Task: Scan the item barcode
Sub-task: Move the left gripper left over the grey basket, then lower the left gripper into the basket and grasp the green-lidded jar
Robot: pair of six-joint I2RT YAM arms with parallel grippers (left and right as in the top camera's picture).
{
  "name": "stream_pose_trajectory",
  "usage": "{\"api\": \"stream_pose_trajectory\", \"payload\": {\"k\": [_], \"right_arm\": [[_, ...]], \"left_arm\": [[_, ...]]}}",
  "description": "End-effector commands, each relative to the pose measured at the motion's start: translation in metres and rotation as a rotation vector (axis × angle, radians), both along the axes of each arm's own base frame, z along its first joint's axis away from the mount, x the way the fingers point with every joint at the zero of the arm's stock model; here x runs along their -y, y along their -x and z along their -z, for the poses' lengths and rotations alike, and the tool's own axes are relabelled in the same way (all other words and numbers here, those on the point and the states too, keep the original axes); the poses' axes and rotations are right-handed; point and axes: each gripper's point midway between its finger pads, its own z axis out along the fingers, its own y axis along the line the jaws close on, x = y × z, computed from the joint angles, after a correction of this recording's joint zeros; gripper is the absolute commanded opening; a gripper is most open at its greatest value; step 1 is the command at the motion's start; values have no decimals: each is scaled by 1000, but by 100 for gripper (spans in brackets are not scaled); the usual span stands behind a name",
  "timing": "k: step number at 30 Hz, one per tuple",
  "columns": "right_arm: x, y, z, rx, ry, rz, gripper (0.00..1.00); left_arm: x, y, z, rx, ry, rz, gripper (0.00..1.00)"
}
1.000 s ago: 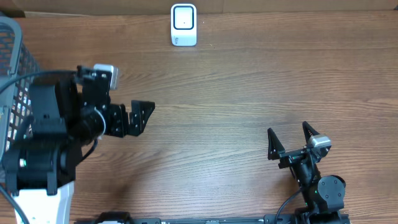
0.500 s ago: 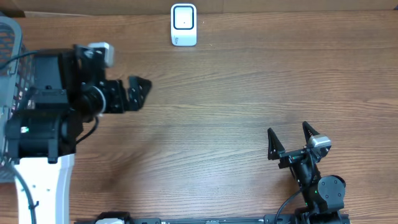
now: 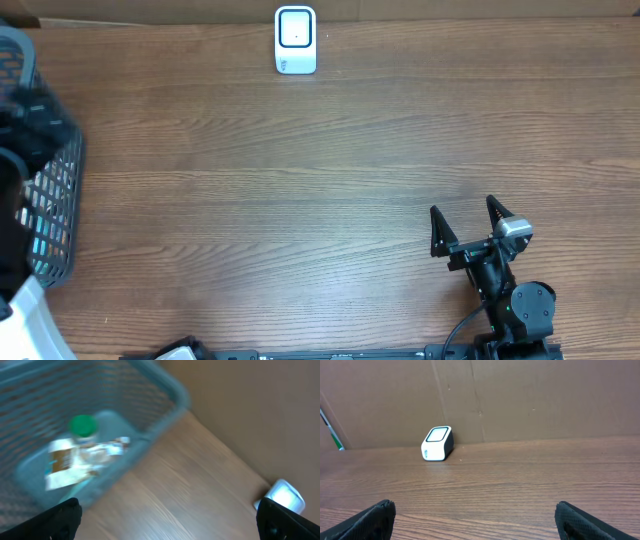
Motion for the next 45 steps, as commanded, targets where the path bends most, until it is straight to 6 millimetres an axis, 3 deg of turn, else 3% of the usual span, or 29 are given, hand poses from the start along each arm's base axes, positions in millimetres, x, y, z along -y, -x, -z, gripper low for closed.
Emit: {"api": "stream_pose_trajectory", "payload": {"k": [1,4,8,19,22,29,36,39,45], "right_arm": [[-1,0,2,4,3,-7,100],[-1,0,2,4,3,-7,100],[-1,0,2,4,3,-7,100],[-1,0,2,4,3,-7,100],[-1,0,2,4,3,-7,100],[-1,0,2,4,3,-7,100],[-1,0,2,4,3,-7,100],[-1,0,2,4,3,-7,100],[-1,0,2,4,3,-7,100]], "left_arm": [[-50,19,7,28,76,-271,100],[-87,34,19,20,115,-454,100],[-119,44,36,-16,145,-558,100],[-183,56,96,-196,209,-676,100],[-197,57,115,-271,214,-660,94],[-220,53,142,-365,207,-595,91],[-228,37,157,-389,205,-497,91],[-231,33,169,-415,219,-479,83],[-227,3,210,-457,295,-259,79]]}}
